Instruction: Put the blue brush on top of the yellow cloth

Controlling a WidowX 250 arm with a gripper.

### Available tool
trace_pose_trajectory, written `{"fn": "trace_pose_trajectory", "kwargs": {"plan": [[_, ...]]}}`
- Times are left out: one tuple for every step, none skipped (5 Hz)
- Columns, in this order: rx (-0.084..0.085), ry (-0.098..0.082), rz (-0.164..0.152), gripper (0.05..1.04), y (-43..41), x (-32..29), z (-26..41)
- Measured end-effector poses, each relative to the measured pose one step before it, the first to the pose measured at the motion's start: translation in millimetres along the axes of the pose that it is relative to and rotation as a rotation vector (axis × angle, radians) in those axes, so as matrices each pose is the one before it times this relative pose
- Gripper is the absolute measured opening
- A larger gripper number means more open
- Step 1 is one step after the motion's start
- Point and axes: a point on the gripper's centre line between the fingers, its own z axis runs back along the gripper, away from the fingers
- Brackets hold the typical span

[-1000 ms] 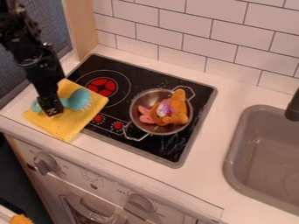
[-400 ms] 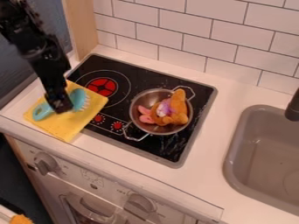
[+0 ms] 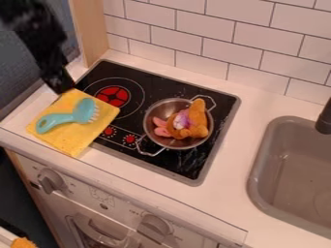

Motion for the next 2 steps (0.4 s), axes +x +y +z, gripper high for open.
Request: {"fn": "trace_pose_trajectory", "kwargs": {"plan": [[0.0354, -0.0340, -0.0062, 1.000, 3.67, 11.24, 24.56], [0.1182, -0.0563, 0.0350, 1.000, -4.22, 5.23, 17.10]]}}
